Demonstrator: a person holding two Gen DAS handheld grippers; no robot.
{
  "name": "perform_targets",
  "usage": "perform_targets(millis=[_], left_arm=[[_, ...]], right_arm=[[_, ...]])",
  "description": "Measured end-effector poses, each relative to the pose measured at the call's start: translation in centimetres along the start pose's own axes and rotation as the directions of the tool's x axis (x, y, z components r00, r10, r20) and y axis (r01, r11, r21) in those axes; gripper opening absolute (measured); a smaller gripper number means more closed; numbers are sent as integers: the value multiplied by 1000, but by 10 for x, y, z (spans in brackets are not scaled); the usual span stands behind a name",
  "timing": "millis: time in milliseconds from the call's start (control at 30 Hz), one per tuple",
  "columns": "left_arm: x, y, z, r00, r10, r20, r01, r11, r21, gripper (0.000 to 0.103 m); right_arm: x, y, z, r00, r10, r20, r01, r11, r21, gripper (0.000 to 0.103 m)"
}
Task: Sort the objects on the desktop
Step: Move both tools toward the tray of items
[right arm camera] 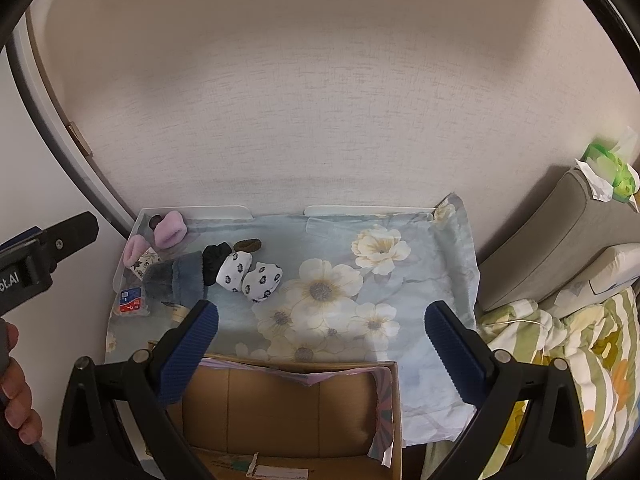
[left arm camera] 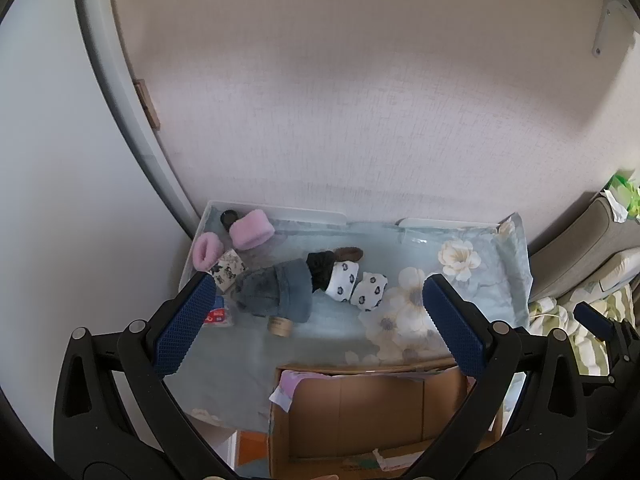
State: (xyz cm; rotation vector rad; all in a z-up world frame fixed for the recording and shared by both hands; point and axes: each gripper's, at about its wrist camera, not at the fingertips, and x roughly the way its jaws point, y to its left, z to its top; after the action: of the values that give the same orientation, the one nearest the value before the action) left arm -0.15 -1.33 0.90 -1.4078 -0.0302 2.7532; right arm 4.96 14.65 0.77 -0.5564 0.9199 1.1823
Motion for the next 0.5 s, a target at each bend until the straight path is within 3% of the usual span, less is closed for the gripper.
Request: perform_targets(millis=[500], left_arm=[[5,5,-1,999,41,-15,-41,999,0,103]], right_arm=[[2,1,-1,1000,-10,-9,11,1000,28,103]])
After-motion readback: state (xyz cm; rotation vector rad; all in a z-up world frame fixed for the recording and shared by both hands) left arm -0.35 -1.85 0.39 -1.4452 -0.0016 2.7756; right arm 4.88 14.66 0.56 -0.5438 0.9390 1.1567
